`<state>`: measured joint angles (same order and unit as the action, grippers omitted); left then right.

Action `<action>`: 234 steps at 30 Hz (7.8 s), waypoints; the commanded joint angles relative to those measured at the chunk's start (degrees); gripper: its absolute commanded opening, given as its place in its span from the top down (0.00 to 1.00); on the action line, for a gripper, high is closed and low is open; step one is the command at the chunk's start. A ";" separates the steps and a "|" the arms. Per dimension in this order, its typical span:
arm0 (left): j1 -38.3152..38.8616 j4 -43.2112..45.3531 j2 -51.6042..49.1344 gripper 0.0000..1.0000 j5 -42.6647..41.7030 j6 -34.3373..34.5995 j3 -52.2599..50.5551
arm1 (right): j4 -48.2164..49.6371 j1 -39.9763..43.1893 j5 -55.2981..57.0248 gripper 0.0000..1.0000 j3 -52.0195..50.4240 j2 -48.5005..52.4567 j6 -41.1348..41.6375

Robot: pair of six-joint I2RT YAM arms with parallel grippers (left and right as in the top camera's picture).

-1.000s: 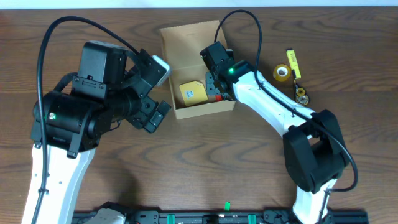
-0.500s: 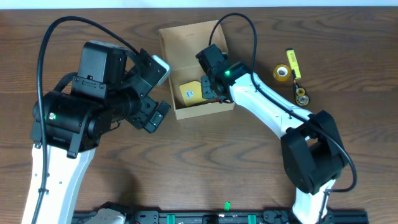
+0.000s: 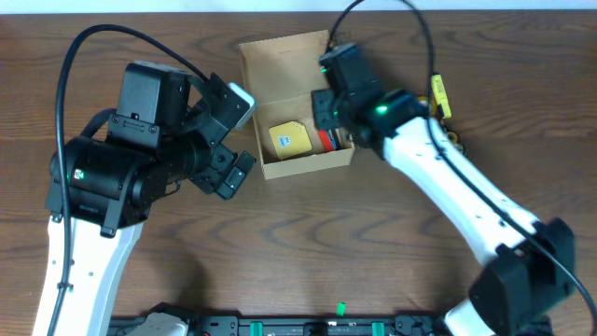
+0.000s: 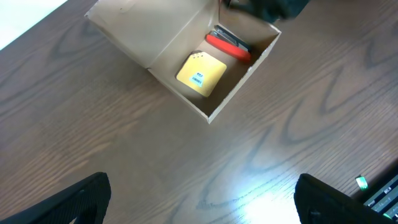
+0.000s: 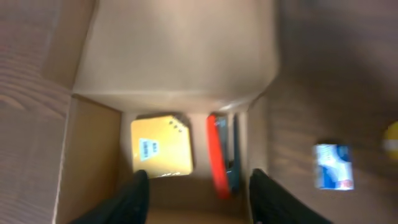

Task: Pack container
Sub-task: 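Withdraw right gripper right to the clear tape roll, then grasp the clear tape roll with the right gripper, then carry the tape roll left over the box, then lower the tape roll onto the notepad inside the box and release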

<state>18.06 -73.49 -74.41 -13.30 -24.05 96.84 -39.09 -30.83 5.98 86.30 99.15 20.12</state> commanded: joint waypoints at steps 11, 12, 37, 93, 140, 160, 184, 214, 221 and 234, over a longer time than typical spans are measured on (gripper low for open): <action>-0.04 -0.15 -0.11 0.05 0.33 -0.37 0.94 | -6.58 16.61 0.22 0.34 1.03 -2.91 -10.38; -0.04 -0.15 -0.11 0.05 0.33 -0.37 0.94 | -6.78 17.88 0.22 0.32 1.01 -2.78 -11.78; -0.04 -0.15 -0.11 0.05 0.33 -0.37 0.94 | 2.43 26.77 4.28 0.18 1.01 15.47 -12.35; -0.04 -0.15 -0.11 0.05 0.33 -0.37 0.94 | 7.30 27.45 -1.01 0.69 1.03 26.29 -4.33; -0.04 -0.15 -0.11 0.05 0.33 -0.37 0.94 | -2.91 -7.30 -9.20 0.99 1.03 -1.49 -10.27; -0.04 -0.15 -0.11 0.05 0.33 -0.37 0.94 | -0.24 -7.41 -3.48 0.99 1.03 1.79 -8.83; -0.04 -0.15 -0.11 0.05 0.33 -0.37 0.94 | -10.19 -5.60 0.66 0.99 1.03 2.56 -4.90; -0.04 -0.15 -0.11 0.05 0.33 -0.37 0.94 | 4.17 -5.57 -0.39 0.99 1.01 7.28 -7.54; -0.04 -0.15 -0.11 0.05 0.33 -0.37 0.94 | 7.26 -5.68 -3.72 0.99 1.01 8.90 -9.51; -0.04 -0.15 -0.11 0.05 0.33 -0.37 0.94 | 9.42 -6.05 -3.65 0.99 1.01 13.75 -9.44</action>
<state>18.06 -73.49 -74.48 -13.30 -24.05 96.84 -30.11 -36.56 2.50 86.94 111.42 11.49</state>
